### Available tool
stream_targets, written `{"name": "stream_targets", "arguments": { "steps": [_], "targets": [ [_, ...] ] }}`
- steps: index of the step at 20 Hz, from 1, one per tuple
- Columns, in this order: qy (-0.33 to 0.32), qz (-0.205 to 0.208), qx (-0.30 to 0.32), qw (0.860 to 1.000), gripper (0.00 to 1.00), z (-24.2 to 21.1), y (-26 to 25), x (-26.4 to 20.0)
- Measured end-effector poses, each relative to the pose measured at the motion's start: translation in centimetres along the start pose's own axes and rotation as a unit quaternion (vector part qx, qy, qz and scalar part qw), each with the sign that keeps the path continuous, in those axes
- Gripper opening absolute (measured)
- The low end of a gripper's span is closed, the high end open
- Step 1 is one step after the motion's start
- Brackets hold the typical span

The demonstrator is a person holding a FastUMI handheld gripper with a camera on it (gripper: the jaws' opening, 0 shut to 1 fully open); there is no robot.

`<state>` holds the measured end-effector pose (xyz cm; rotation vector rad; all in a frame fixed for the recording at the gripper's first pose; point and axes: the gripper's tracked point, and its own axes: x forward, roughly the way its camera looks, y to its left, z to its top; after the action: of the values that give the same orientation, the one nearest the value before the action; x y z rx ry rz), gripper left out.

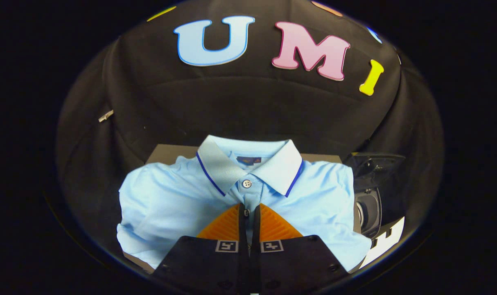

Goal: Put the clothes into the washing machine and then close the washing machine lid.

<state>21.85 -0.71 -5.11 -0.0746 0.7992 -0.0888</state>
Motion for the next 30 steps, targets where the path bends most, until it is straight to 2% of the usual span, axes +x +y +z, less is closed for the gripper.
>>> {"name": "stream_targets", "arguments": {
  "steps": [6,14,22,30],
  "targets": [
    [-0.096,-0.012,0.028,0.995,0.05,2.7,-0.4,-4.1],
    [-0.171,-0.026,-0.008,0.985,0.05,6.5,-3.6,-10.0],
    [-0.213,-0.024,-0.021,0.977,0.05,9.9,-11.8,-14.9],
    [-0.226,-0.029,-0.028,0.973,0.05,10.3,-21.8,-16.1]
  ]
}}
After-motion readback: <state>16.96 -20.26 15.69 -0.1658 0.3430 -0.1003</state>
